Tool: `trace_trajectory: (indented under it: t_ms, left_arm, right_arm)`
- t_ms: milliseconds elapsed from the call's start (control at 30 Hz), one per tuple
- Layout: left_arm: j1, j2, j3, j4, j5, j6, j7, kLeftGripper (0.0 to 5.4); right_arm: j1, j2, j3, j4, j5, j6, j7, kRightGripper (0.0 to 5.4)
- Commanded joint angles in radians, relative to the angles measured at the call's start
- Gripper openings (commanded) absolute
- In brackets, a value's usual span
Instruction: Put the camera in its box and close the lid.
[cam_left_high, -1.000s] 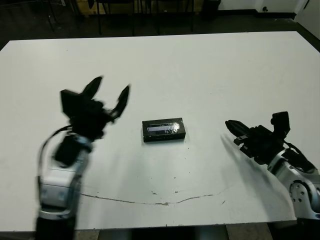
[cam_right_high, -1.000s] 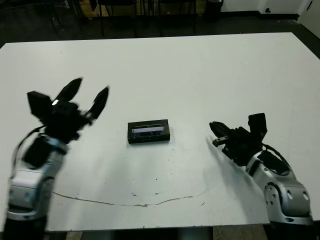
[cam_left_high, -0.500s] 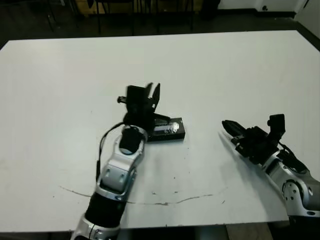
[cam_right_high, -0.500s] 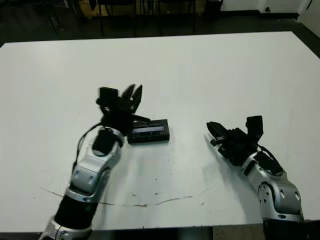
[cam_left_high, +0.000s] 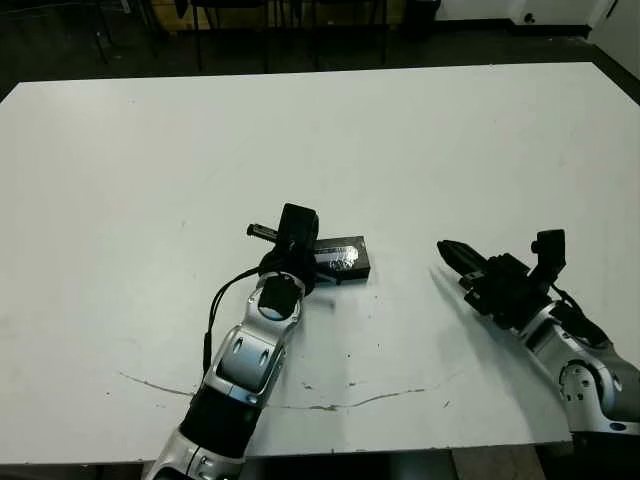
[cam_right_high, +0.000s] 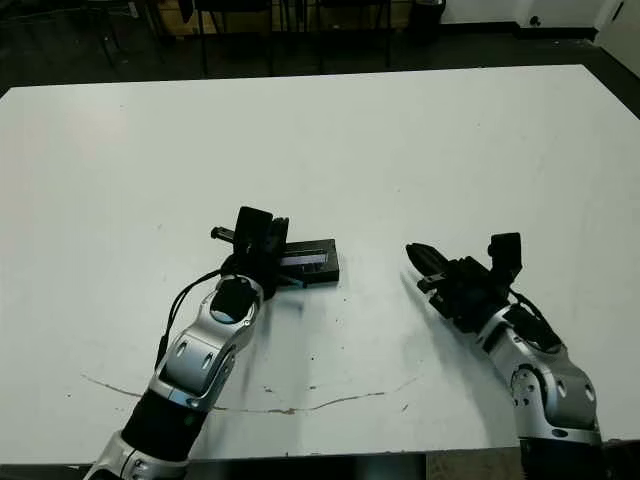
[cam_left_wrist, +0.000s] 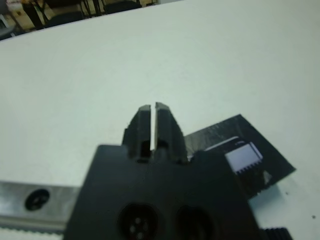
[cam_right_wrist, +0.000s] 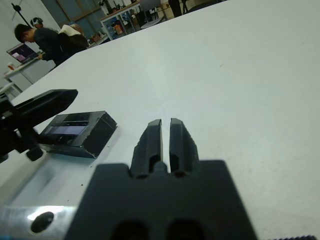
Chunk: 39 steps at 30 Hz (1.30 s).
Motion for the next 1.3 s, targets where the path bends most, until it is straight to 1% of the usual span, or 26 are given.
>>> trace_trajectory:
  t_ms: [33, 200, 400, 500, 567, 667, 800, 867, 933, 1033, 1133, 1167, 1200, 1300]
  left_arm:
    - [0.117, 0.006, 0.005, 0.052, -0.033, 0.112, -0.035, 0.01]
    - [0.131, 0.037, 0.000, 0.020, -0.044, 0.133, -0.066, 0.01]
    - [0.155, 0.044, 0.011, -0.097, -0.068, 0.121, -0.096, 0.01]
    - [0.173, 0.041, 0.043, -0.169, -0.100, 0.050, -0.112, 0.01]
    - [0.184, 0.052, 0.062, -0.206, -0.109, -0.027, -0.123, 0.01]
    - [0.192, 0.075, 0.107, -0.260, -0.116, -0.126, -0.131, 0.01]
    - [0.194, 0.107, 0.189, -0.331, -0.121, -0.180, -0.118, 0.01]
    - [0.191, 0.136, 0.239, -0.347, -0.124, -0.219, -0.120, 0.01]
    - [0.192, 0.160, 0.285, -0.344, -0.132, -0.269, -0.126, 0.01]
    - [0.194, 0.193, 0.358, -0.298, -0.139, -0.398, -0.126, 0.01]
    - [0.196, 0.200, 0.406, -0.236, -0.129, -0.507, -0.099, 0.01]
    - [0.196, 0.189, 0.418, -0.216, -0.126, -0.534, -0.079, 0.01]
    - [0.195, 0.181, 0.425, -0.200, -0.124, -0.552, -0.062, 0.01]
    - [0.187, 0.156, 0.440, -0.149, -0.124, -0.580, -0.013, 0.01]
  right_arm:
    - [-0.004, 0.003, 0.003, -0.003, -0.006, 0.002, -0.007, 0.00]
    - [-0.010, 0.001, 0.003, -0.001, 0.003, 0.012, 0.000, 0.00]
    - [-0.008, -0.004, 0.005, -0.024, -0.002, 0.019, -0.015, 0.00]
    - [-0.007, -0.009, 0.007, -0.042, -0.012, 0.024, -0.028, 0.00]
    - [-0.011, -0.011, 0.006, -0.035, -0.014, 0.017, -0.025, 0.00]
    - [-0.017, -0.008, 0.001, -0.048, -0.007, 0.033, -0.045, 0.00]
    - [-0.029, 0.014, -0.012, -0.071, 0.009, 0.056, -0.095, 0.00]
    - [-0.039, 0.022, -0.009, -0.084, 0.001, 0.058, -0.122, 0.00]
    - [-0.044, 0.024, 0.002, -0.095, -0.021, 0.033, -0.131, 0.00]
    - [-0.053, 0.051, 0.028, -0.108, -0.093, -0.060, -0.174, 0.00]
    - [-0.067, 0.080, 0.066, -0.104, -0.199, -0.180, -0.227, 0.00]
    - [-0.075, 0.086, 0.082, -0.097, -0.243, -0.221, -0.249, 0.00]
    - [-0.081, 0.092, 0.092, -0.090, -0.272, -0.246, -0.263, 0.00]
    - [-0.110, 0.124, 0.112, -0.060, -0.322, -0.297, -0.305, 0.00]
